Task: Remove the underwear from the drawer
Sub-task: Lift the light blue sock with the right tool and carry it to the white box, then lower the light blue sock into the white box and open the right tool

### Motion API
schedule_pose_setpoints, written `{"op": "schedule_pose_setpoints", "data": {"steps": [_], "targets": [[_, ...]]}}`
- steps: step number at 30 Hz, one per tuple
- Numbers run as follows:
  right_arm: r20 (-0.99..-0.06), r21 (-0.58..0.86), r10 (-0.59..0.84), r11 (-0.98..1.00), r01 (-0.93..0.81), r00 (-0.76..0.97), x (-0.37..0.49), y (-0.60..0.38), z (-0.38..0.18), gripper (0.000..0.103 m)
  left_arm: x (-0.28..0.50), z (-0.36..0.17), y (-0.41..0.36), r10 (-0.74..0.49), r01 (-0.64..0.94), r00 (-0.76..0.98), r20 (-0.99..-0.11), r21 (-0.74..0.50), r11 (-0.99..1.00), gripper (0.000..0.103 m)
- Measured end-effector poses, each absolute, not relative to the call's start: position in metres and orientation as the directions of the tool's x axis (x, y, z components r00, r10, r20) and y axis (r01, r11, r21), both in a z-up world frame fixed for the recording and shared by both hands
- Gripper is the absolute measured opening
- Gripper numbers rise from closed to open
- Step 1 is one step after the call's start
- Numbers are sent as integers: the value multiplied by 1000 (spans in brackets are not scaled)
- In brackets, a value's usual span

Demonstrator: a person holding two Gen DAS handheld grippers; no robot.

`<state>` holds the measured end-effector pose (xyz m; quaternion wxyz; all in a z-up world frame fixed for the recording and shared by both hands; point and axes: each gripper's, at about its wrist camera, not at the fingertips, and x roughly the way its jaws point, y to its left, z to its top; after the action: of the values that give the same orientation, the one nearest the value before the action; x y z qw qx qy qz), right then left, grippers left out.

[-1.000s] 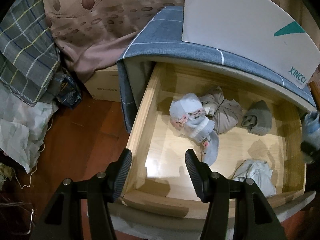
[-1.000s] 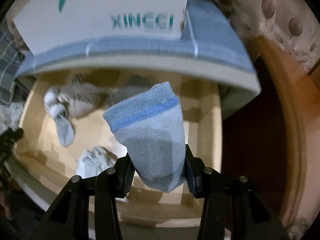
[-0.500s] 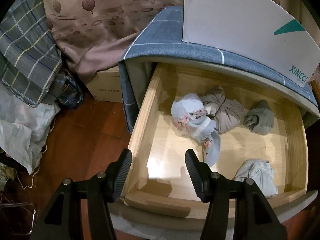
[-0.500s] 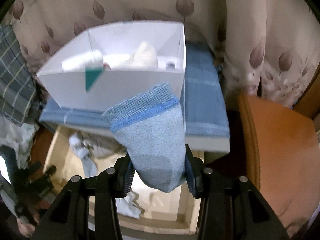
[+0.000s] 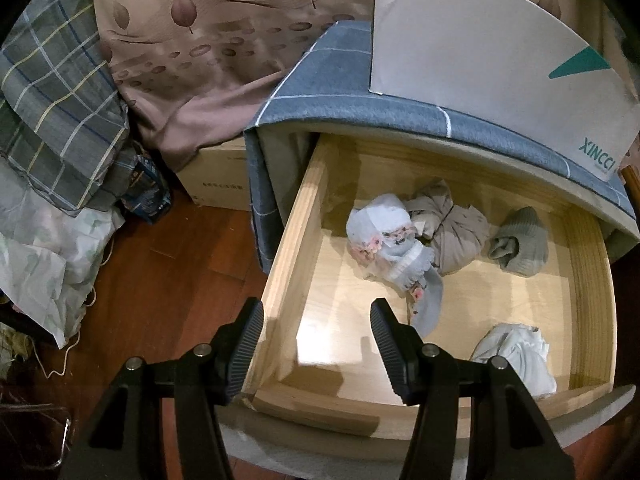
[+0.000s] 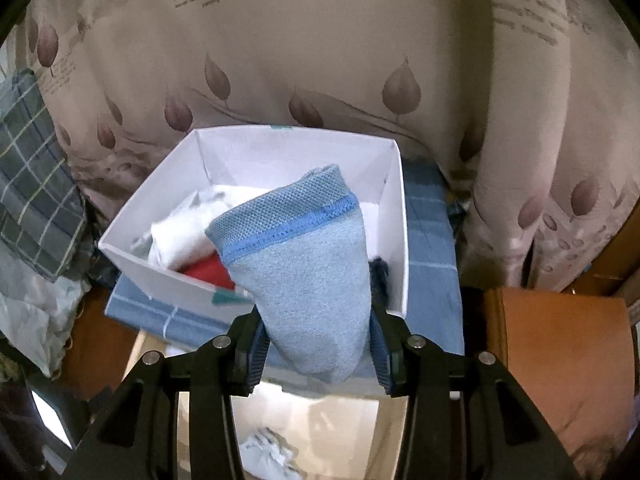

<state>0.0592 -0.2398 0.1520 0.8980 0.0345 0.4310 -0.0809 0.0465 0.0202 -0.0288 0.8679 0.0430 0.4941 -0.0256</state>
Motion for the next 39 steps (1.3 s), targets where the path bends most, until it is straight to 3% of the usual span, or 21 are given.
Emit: {"op": "schedule_pose_setpoints", "data": {"steps": [19,27,39], "targets": [[-866,5,-104,976,218,489,133,-253,97,45,49,-30,28,-21,85,507,-862,26,996,57],[-855,17,-81,983,183,512,120,-245,102,59,50,-31,28,-20,84,506,-862,26,996,57],[-826,78,3,991,109,564,55,-237,134,63,46,-30,29,-6,74,518,-855,37,997,57]]}}
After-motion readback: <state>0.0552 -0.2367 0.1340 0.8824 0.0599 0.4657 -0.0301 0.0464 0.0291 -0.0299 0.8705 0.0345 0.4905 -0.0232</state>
